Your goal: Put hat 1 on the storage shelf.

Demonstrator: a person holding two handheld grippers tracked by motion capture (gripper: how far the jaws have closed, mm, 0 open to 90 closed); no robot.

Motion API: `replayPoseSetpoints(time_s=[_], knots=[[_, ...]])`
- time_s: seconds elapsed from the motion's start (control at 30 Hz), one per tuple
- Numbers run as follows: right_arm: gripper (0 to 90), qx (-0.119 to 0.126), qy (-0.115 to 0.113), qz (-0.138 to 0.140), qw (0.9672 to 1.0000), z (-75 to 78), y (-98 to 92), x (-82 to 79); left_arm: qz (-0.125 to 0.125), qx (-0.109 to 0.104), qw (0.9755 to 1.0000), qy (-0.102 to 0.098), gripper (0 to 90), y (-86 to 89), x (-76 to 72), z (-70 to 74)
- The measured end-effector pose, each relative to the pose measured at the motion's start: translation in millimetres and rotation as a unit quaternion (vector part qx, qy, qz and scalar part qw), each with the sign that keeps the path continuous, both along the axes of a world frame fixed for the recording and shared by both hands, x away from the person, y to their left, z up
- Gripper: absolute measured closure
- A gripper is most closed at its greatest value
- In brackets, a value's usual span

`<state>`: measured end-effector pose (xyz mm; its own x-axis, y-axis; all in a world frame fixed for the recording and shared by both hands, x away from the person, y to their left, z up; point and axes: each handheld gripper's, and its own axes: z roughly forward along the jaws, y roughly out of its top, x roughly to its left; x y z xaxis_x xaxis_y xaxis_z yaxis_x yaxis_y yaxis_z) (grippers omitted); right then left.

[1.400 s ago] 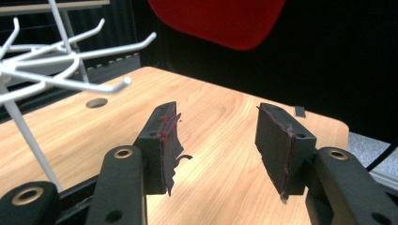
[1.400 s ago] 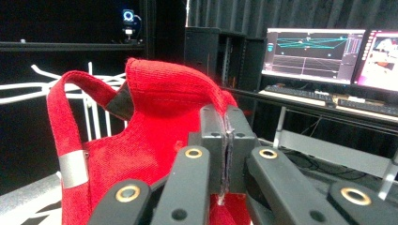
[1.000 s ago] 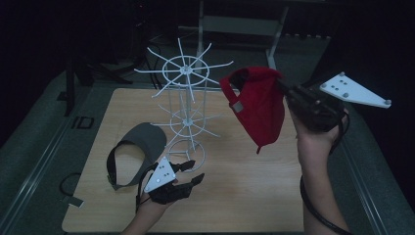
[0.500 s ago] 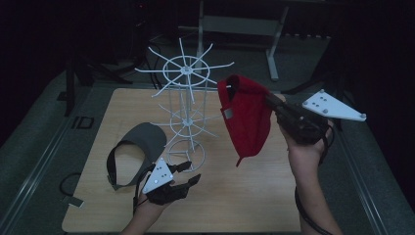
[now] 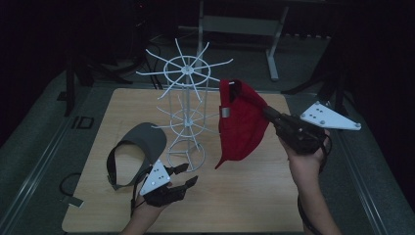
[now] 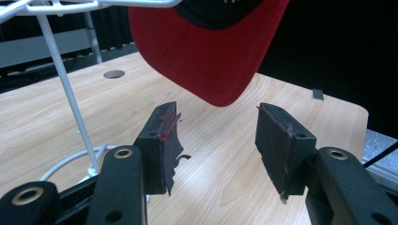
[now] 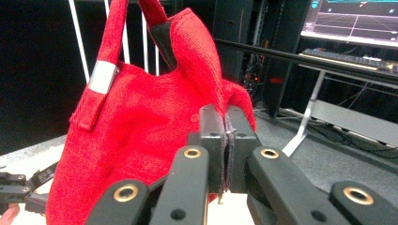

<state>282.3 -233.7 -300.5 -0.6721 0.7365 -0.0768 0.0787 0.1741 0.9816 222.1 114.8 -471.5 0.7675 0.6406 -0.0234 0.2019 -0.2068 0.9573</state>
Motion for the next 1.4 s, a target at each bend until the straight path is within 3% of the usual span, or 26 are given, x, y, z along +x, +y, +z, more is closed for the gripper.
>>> replayPoseSetpoints(time_s=[0.4,0.63,0.77,0.83,0.93,1.03,1.13,1.4], knots=[[65.8,0.012,-0.002,0.043,0.999,-7.5,-11.2,-8.9,0.011,0.001,0.9999,0.004,49.8,9.9,-3.6,-3.4],[54.8,0.017,-0.006,0.035,0.9992,-10.6,-25.4,-17.4,0.017,0.002,0.9998,0.006,49.7,14.2,-5.9,-5.4],[41.1,0.008,0.013,0.04,0.9991,-18.6,-32.3,-18.8,0.018,0.004,0.9998,0.009,49.8,16.3,-7.1,-7.6],[38.4,-0.002,0.023,0.032,0.9992,-26.0,-34.3,-18.5,0.021,0.007,0.9997,0.008,49.8,17.0,-7.4,-8.2],[31.9,0.002,0.042,0.028,0.9987,-38.5,-40.0,-16.7,0.022,0.008,0.9997,0.009,49.8,18.6,-8.5,-9.9],[17.1,0.003,0.062,0.038,0.9973,-53.9,-44.6,-15.2,0.026,0.01,0.9995,0.013,49.9,22.7,-9.7,-12.5],[12.9,-0.006,0.08,0.042,0.9959,-69.8,-46.7,-13.5,0.033,0.007,0.9993,0.016,49.9,28.8,-10.7,-13.8],[14.1,-0.002,0.077,0.031,0.9965,-112.4,-55.8,-10.1,0.048,0.011,0.9986,0.02,49.9,45.9,-16.4,-18.9]])
